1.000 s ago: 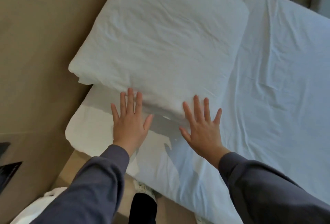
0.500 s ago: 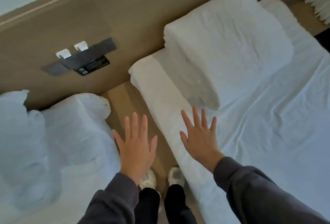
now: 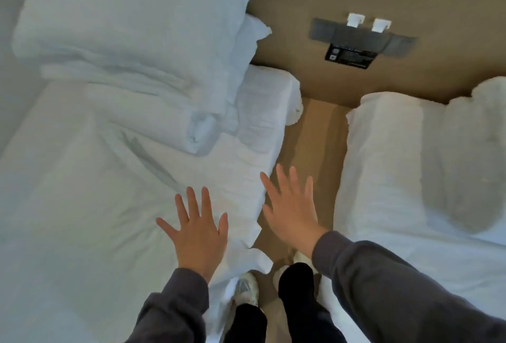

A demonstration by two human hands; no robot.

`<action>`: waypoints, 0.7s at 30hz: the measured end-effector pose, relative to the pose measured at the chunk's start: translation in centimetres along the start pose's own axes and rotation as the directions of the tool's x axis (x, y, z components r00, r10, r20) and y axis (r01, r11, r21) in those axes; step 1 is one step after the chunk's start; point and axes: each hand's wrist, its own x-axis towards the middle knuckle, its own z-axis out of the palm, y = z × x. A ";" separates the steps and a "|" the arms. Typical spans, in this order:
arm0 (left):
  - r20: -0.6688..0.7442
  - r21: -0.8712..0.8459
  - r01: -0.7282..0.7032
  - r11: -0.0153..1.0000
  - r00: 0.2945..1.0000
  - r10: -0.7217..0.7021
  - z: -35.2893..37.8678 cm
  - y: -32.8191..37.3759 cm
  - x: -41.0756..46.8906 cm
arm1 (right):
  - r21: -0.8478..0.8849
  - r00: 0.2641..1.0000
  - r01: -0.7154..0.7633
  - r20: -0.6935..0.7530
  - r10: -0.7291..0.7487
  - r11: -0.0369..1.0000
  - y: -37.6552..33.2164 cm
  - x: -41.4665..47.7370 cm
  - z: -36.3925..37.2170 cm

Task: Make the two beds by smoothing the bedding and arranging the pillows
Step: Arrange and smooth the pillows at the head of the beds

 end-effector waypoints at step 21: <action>0.098 -0.736 0.492 0.465 0.757 -0.646 19.0 -32.4 3.8 | 0.202 0.965 0.197 0.132 -0.226 0.959 -32.9 13.6 16.3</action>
